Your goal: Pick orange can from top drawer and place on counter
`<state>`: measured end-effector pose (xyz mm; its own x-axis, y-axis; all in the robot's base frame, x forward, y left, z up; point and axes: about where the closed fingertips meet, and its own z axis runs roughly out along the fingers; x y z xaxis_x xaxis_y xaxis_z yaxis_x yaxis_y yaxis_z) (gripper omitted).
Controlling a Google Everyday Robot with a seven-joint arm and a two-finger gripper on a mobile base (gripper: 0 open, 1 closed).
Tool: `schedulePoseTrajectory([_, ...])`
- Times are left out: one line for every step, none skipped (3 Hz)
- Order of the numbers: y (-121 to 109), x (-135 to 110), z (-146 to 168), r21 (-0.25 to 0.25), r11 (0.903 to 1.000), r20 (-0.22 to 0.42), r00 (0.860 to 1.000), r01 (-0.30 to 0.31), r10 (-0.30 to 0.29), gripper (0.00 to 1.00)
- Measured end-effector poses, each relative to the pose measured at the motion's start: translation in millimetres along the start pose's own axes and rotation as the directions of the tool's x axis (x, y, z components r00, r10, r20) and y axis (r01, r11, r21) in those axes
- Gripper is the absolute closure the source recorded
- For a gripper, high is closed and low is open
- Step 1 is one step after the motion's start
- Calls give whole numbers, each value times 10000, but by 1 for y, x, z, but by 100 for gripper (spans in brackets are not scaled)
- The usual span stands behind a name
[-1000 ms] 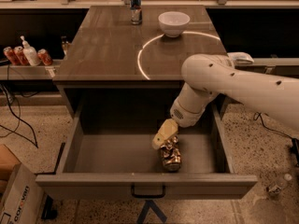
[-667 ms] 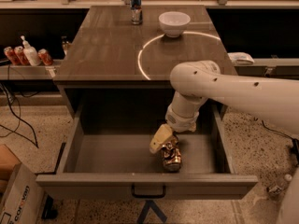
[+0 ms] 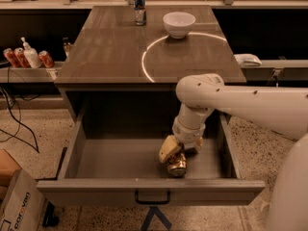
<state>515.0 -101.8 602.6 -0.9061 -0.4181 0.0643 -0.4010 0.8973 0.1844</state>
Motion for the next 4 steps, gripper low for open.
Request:
schedulePoseTrajectory([-3, 4, 1, -69, 9988, 97, 9987, -494, 495, 41])
schedulePoseTrajectory([-4, 5, -7, -153, 9975, 359, 9969, -697, 702, 64])
schedulePoseTrajectory([-5, -1, -39, -859, 9949, 1417, 9878, -529, 648, 89])
schedulePoseTrajectory([-1, -2, -91, -1516, 9867, 2632, 9646, 590, -173, 100])
